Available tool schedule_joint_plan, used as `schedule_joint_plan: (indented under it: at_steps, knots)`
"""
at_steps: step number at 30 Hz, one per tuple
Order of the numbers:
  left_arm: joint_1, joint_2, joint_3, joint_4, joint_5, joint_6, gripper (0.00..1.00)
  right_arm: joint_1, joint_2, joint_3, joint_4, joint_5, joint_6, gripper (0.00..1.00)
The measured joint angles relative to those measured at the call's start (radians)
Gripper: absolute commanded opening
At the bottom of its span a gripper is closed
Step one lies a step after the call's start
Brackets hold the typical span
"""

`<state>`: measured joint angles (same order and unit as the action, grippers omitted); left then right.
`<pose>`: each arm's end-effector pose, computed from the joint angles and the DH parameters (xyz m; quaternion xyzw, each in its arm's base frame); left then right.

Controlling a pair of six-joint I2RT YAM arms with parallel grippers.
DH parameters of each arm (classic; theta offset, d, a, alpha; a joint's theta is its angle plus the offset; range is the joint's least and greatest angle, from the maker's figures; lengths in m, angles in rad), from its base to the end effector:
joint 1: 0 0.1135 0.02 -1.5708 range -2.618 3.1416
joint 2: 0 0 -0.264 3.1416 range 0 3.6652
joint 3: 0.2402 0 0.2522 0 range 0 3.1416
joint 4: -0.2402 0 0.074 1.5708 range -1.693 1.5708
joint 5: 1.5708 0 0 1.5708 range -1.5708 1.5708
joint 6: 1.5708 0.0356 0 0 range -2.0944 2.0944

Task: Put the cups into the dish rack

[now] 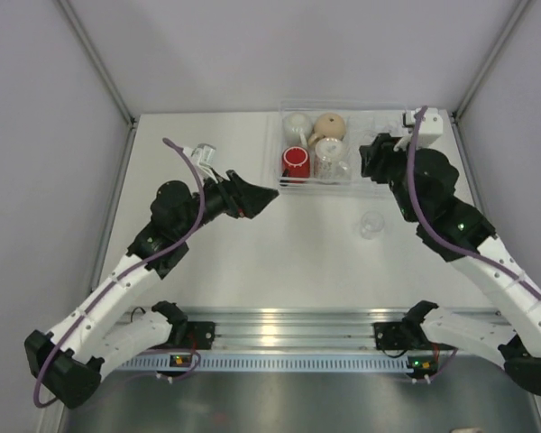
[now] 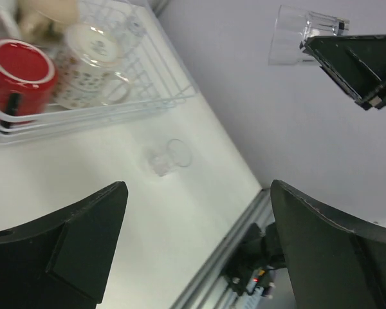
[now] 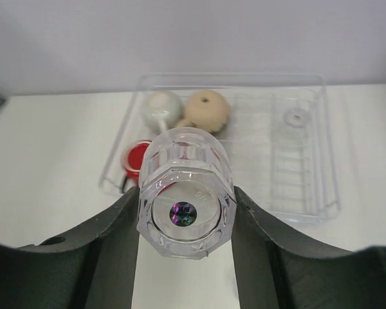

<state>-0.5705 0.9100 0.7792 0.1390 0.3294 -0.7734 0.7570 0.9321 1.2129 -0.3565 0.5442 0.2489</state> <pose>0.1759 -0.1265 0.3503 0.0455 0.7029 -0.5264 0.4763 0.1475 0.1140 0.4431 -0.0007 0.7296 0.1429 0.6687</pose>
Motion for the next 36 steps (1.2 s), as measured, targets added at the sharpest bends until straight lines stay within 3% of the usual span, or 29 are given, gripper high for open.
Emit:
schedule_joint_plan:
  at_steps: [8,15,22,36]
  knots:
    - [0.0,-0.165,0.064,-0.377,-0.208,0.26,0.98,-0.404,0.221,0.033,-0.103,-0.086,-0.057,0.0]
    - [0.0,-0.246,0.064,-0.525,-0.259,0.322,0.98,-0.562,0.434,0.079,-0.101,-0.213,-0.065,0.0]
    - [0.0,-0.3,0.053,-0.554,-0.272,0.36,0.98,-0.659,0.665,0.196,-0.101,-0.302,-0.066,0.0]
    - [0.0,-0.321,0.034,-0.574,-0.275,0.392,0.98,-0.668,0.951,0.365,-0.093,-0.322,-0.07,0.02]
